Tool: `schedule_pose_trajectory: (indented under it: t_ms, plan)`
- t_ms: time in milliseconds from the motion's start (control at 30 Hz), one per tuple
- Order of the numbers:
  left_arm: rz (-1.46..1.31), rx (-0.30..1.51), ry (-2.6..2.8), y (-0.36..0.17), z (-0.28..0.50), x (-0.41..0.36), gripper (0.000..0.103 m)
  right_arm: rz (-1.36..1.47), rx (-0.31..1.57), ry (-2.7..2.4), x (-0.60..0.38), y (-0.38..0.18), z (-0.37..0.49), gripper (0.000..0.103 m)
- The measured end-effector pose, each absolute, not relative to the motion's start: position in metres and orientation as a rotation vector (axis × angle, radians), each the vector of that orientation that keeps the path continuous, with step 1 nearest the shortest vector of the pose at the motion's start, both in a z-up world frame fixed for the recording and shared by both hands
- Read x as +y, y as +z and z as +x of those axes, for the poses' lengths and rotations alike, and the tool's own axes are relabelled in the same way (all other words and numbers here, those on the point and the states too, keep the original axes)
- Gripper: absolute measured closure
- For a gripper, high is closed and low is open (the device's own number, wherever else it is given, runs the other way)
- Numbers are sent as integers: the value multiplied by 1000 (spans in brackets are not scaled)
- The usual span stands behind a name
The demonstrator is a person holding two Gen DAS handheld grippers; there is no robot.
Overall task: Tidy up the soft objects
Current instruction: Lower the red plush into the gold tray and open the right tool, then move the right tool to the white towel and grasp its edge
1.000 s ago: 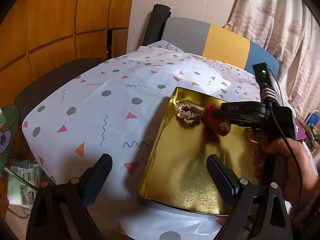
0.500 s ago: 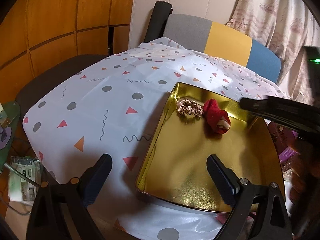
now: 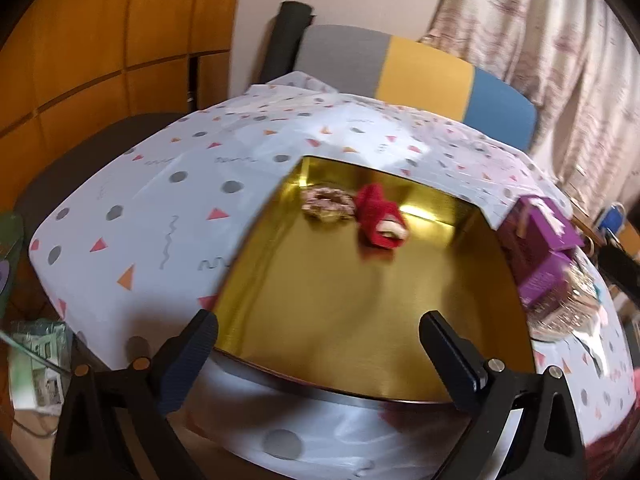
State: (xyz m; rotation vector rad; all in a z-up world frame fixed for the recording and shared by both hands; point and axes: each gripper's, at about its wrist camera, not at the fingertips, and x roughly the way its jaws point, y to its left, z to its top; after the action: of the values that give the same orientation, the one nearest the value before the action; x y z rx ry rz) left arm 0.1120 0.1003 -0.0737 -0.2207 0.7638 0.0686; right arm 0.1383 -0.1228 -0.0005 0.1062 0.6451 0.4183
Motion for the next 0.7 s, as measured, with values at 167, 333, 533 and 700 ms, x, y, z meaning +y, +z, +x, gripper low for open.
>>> schedule_pose_trajectory:
  t_ms: [167, 333, 533, 700]
  plan:
    - [-198, 755, -21, -67, 108, 68, 1, 122, 644, 301, -177, -11, 105, 64]
    - [-156, 759, -121, -61, 101, 30, 0, 192, 683, 193, -229, -34, 84, 64]
    - [-78, 758, -240, -56, 90, -18, 0, 260, 780, 22, -296, -78, 68, 64]
    - [-45, 767, -310, -54, 85, -45, 0, 319, 820, -88, -343, -103, 58, 64]
